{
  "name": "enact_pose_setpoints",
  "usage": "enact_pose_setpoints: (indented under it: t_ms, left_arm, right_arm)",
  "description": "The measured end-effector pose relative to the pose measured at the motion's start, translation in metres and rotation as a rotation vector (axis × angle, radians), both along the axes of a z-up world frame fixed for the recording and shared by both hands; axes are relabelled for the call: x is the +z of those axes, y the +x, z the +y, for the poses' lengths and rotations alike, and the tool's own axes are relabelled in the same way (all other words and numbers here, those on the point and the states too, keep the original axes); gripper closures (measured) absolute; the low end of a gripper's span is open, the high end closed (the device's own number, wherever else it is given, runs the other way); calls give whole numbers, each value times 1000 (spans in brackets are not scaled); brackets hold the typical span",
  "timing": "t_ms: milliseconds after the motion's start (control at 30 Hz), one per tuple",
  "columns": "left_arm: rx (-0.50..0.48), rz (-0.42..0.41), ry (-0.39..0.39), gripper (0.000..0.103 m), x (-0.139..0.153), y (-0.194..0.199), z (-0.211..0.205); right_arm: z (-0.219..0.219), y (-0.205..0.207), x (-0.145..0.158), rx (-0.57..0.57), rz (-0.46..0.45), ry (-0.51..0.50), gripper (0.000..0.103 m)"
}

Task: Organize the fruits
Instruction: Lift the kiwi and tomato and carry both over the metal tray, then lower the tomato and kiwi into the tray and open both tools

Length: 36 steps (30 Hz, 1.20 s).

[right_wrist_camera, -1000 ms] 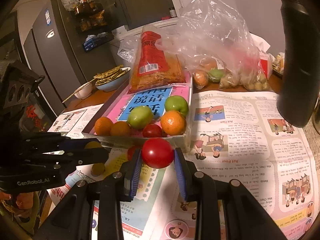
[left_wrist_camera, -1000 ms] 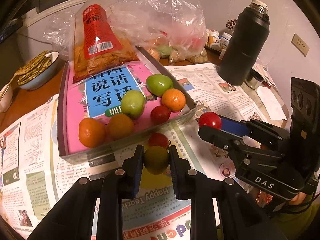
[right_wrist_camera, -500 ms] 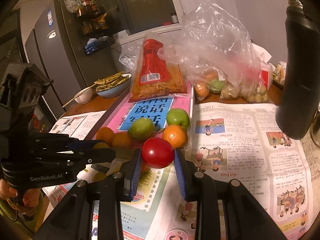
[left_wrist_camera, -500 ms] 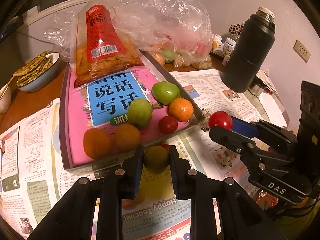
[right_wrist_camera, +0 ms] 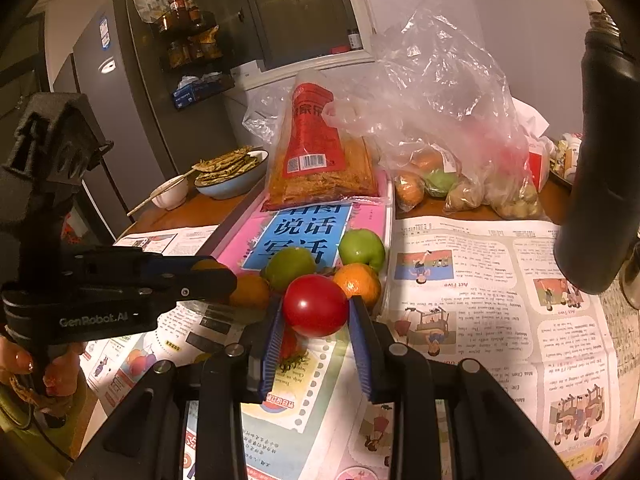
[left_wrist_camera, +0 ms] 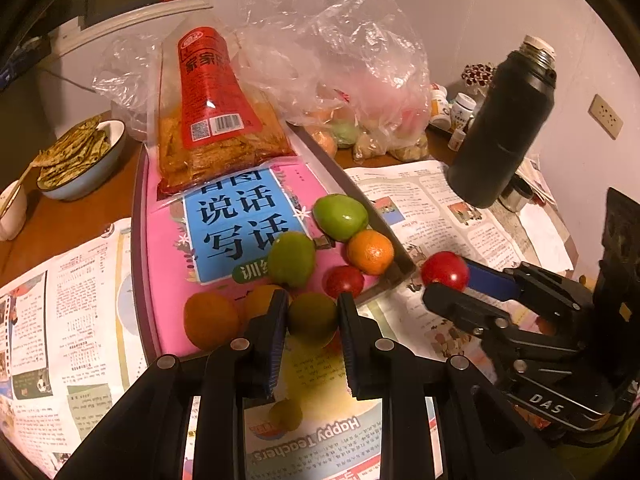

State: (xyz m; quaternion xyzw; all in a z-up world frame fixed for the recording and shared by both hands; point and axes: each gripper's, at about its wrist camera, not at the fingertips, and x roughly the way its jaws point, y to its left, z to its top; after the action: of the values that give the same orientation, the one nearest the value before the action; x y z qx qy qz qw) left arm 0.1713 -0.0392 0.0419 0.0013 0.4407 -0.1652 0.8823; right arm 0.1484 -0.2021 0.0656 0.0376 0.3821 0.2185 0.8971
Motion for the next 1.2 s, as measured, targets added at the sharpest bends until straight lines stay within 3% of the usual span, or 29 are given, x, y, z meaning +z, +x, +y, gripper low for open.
enact_pose_setpoints:
  t_ms: [533,1200]
  left_arm:
    - [-4,-18,-7,77,7,19,-11]
    - [-19,19,3,77,-4,35,-19]
  right_arm:
    - [-6,21,5,-12,-2,17,70]
    - [-19,36,0,-38,15,36,70]
